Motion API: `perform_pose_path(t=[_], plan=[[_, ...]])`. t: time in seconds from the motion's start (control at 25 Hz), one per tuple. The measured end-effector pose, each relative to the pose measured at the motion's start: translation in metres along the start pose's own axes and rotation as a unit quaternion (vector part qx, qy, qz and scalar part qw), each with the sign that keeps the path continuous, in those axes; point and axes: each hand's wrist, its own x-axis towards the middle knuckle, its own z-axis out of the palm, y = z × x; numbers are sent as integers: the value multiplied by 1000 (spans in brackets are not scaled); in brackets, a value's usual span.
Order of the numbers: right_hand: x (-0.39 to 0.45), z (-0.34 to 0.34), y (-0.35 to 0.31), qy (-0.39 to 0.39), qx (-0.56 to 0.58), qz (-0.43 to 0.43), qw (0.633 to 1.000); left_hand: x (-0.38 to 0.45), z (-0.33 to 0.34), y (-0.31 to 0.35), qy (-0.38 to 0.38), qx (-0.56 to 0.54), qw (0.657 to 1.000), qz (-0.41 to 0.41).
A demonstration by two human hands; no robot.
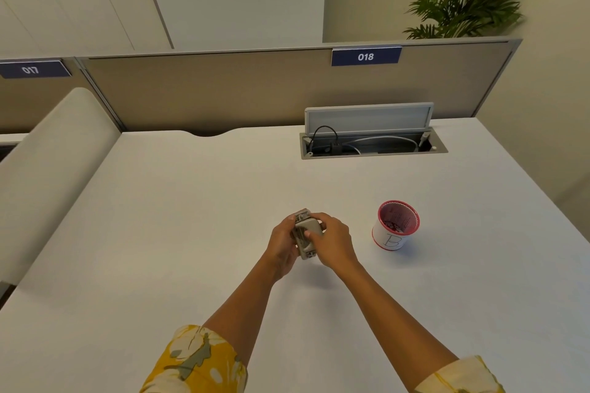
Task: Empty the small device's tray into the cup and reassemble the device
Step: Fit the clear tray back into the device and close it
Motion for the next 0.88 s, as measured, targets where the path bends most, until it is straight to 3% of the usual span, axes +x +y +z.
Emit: perform_pose_path(t=[0.56,0.88], plan=[[3,-9,8,-27,32,0,999,-7,1,-3,16,12,999,41],[-2,-13,8,1,22,-12,1000,-11,0,8,-6,40,999,13]])
